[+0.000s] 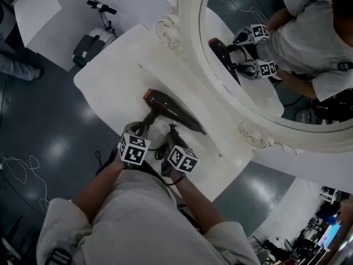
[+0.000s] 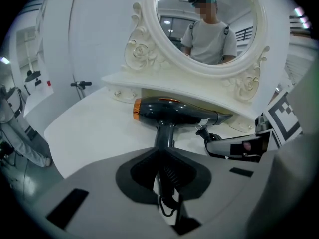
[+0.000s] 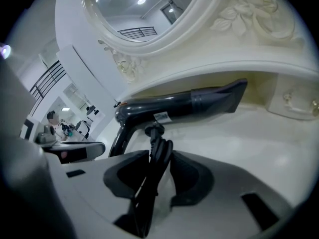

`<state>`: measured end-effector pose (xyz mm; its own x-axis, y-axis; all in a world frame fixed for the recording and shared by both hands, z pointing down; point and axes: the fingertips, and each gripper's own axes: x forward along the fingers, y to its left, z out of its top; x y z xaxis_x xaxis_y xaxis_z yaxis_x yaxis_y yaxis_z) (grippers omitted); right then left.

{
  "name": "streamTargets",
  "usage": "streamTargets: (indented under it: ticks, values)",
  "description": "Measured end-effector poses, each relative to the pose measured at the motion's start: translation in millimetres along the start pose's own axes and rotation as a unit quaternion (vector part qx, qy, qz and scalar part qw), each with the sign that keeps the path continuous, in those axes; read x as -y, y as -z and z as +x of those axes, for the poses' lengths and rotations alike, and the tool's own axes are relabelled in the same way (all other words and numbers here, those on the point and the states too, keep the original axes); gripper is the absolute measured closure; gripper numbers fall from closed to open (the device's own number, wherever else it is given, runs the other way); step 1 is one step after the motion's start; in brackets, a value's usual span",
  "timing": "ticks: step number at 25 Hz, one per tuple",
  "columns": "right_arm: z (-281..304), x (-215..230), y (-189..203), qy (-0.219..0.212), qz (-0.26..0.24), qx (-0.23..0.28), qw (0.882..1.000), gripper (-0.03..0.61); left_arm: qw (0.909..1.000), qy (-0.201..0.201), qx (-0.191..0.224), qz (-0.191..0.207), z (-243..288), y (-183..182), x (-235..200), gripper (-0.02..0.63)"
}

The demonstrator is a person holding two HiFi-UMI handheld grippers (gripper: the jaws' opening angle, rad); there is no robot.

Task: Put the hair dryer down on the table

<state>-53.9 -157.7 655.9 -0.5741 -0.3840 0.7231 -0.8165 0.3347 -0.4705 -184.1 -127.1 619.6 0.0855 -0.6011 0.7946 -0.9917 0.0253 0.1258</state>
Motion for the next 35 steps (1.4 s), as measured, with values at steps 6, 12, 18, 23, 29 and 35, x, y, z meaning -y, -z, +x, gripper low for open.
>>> streamTargets:
  ticks: [6,12,18,23,29,35]
  values:
    - [1.8,2.0,5.1,-0.006,-0.026,-0.02,0.999,0.433,1.0,0.0,0.006,0.005,-9.6,4.6,9.3,0.58]
    - [1.3,2.8,8.1,-0.015,-0.072,-0.038,0.997,0.397,0.9999,-0.001,0.011,-0.01,-16.4,15.3,19.3,0.58]
    - [-4.9,7.8,13.0,-0.036,-0.098,-0.052,0.993,0.364,0.9992,-0.012,0.021,-0.031,-27.6,24.9,30.2,0.58]
    - [-17.1,12.5,15.2,-0.048,-0.122,-0.052,0.99,0.345,0.9973,-0.027,0.031,-0.062,-39.4,37.8,43.4,0.58]
    - [-36.2,23.1,15.7,-0.051,-0.146,-0.034,0.987,0.339,0.9977,-0.028,0.018,-0.059,-43.2,51.3,66.2,0.58]
    - [-45.6,26.1,16.1,-0.054,-0.174,-0.019,0.983,0.327,0.9988,-0.023,0.008,-0.043,-39.9,50.9,78.0,0.58]
